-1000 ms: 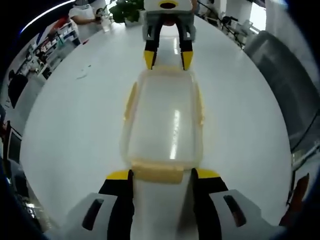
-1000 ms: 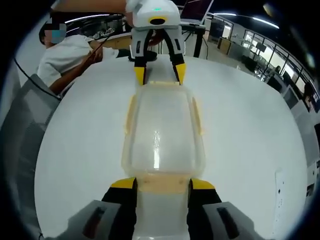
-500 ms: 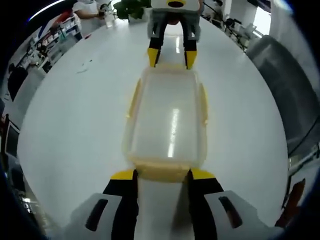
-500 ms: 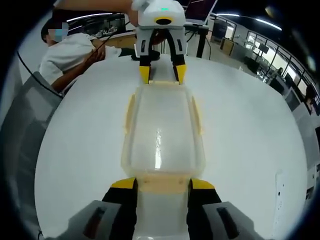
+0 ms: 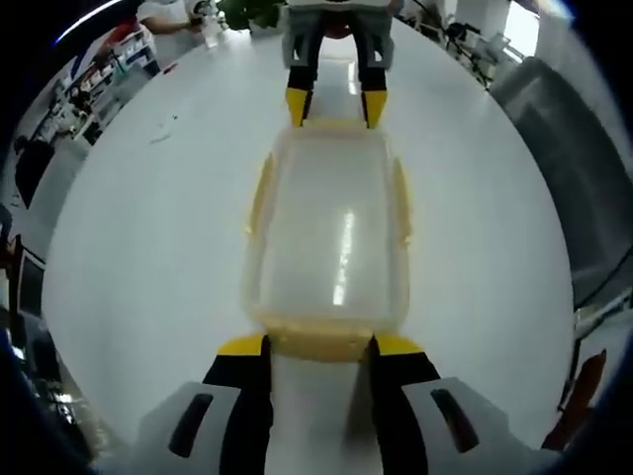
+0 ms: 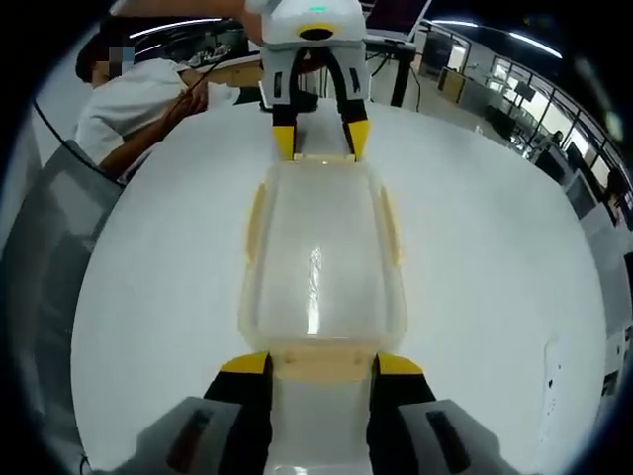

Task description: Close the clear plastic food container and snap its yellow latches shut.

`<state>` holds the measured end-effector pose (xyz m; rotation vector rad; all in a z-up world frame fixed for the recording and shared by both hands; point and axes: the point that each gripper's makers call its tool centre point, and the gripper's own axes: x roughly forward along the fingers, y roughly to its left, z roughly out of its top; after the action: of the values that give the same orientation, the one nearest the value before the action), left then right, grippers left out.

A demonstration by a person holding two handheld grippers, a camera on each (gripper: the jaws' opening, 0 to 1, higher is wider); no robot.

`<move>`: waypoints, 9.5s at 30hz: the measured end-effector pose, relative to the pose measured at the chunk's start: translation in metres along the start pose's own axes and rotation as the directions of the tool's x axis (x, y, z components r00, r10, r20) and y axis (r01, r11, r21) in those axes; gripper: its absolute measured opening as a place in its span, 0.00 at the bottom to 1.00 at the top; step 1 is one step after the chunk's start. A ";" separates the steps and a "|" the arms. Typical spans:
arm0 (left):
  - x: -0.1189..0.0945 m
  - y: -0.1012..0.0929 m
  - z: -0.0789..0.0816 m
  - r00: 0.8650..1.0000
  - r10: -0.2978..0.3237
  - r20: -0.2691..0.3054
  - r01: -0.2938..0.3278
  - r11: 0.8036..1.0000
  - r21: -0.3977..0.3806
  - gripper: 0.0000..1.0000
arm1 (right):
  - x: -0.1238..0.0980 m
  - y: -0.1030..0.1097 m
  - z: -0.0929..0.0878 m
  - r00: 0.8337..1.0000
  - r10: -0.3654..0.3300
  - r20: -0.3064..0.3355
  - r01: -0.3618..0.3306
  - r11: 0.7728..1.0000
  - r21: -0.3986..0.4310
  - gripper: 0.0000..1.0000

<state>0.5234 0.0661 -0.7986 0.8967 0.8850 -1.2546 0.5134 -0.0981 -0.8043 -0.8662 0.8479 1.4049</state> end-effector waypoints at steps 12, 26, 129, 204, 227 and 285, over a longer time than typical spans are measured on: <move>-0.004 0.001 0.003 0.996 0.082 -0.034 -0.082 0.997 0.000 0.36 | -0.001 0.002 0.000 0.999 -0.017 -0.033 0.017 1.000 -0.024 0.35; -0.024 -0.002 0.017 0.994 0.107 -0.016 -0.107 0.994 0.016 0.37 | -0.025 0.008 0.004 0.999 -0.039 -0.017 0.039 0.999 -0.025 0.35; -0.002 -0.009 0.222 0.986 0.150 0.074 -0.151 0.988 0.004 0.37 | -0.163 -0.007 -0.144 0.997 -0.074 0.008 0.074 0.995 -0.070 0.36; 0.042 -0.015 0.255 0.995 0.057 0.078 -0.056 0.998 -0.008 0.37 | -0.166 -0.003 -0.198 1.000 0.013 -0.016 -0.014 0.999 -0.036 0.37; 0.020 -0.023 0.271 0.983 0.044 0.179 -0.019 0.990 -0.139 0.41 | -0.192 0.000 -0.192 0.992 -0.036 0.123 0.016 0.987 0.162 0.47; 0.037 -0.027 0.279 0.938 0.148 0.312 0.180 0.562 -0.807 0.31 | -0.166 -0.005 -0.178 0.953 -0.256 0.164 -0.016 0.496 0.868 0.35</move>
<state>0.5168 -0.2068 -0.7239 -0.1189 1.0417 -0.7920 0.5213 -0.3320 -0.7366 0.0783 1.0878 0.7420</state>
